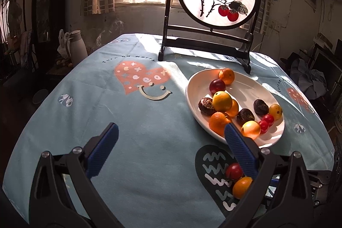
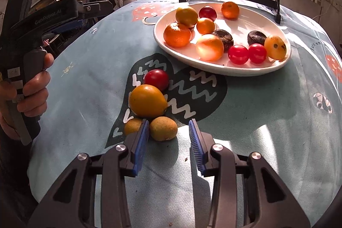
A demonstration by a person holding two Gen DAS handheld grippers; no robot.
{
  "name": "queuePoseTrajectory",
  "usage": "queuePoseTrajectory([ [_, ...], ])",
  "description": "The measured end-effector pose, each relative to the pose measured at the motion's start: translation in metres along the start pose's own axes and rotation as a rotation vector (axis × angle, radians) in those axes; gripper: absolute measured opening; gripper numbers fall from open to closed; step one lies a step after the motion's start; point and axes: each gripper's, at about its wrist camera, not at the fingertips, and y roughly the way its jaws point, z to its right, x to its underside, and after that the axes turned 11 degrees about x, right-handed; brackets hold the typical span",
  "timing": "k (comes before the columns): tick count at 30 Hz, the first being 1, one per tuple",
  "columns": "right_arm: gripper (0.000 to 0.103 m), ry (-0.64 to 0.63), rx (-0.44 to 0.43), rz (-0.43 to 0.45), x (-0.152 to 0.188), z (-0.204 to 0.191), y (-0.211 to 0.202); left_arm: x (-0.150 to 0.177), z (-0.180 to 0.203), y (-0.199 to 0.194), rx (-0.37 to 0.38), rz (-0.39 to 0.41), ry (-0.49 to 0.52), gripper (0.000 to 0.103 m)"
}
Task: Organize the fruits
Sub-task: 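Withdraw both tools and move the right tool toward the small yellow fruits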
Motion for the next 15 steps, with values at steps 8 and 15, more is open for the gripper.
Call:
queuePoseTrajectory([
  [8,0.04,0.08,-0.04,-0.008,-0.002,0.008,0.007,0.003,0.01,0.001,-0.016,-0.009,0.049,0.101],
  [15,0.039,0.077,-0.056,-0.007,-0.002,0.006,0.011,0.004,0.012,0.0,-0.009,-0.007,0.053,0.101],
])
